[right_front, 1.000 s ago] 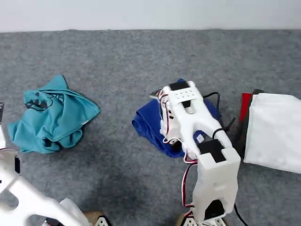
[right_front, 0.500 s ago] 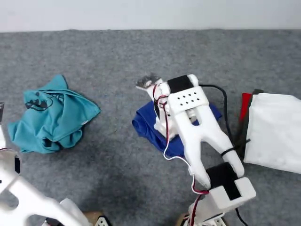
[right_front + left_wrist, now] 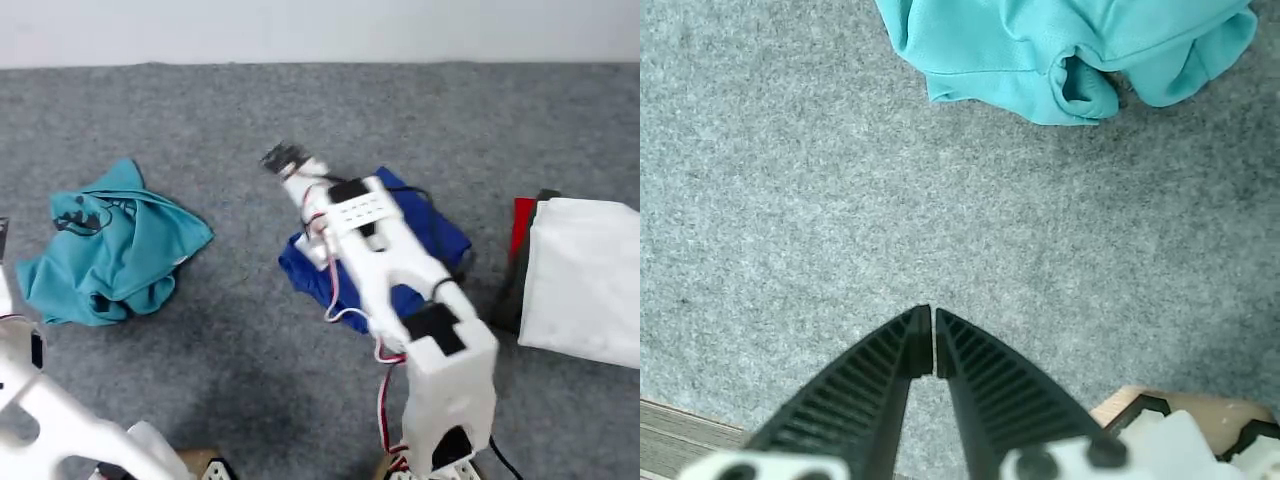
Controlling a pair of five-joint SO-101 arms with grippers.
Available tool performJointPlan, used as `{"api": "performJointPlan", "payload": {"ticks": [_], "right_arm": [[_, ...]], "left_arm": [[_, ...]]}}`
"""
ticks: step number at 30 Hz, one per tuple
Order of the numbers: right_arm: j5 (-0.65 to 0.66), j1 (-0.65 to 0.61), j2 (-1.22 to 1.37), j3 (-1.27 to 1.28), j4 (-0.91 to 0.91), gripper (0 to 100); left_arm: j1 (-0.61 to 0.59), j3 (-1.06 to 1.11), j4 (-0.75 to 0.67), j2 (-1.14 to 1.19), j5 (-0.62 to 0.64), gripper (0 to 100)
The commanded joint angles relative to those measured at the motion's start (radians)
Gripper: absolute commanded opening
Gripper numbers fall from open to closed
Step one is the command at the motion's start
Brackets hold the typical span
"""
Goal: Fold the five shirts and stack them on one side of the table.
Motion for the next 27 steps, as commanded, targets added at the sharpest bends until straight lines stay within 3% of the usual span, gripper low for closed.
{"api": "performJointPlan", "payload": {"ticks": [1, 7, 15, 22, 27], "right_arm": [[0.008, -0.087, 0.028, -0.078, -0.002, 1.0], [0.008, -0.122, 0.033, -0.252, 0.151, 1.0], [-0.011, -0.047, 0.033, -0.512, 0.473, 1.0], [-0.255, 0.042, 0.033, -0.686, 0.751, 1.5], [-0.486, 0.108, 0.005, -0.690, 0.765, 1.1]], "left_arm": [[-0.005, -0.002, 0.017, -0.025, 0.006, 2], [-0.005, -0.002, 0.020, -0.025, 0.006, 2], [-0.005, -0.002, 0.020, -0.025, 0.006, 2], [-0.003, -0.002, 0.020, -0.025, 0.006, 2], [-0.003, -0.002, 0.020, -0.025, 0.003, 2]]}}
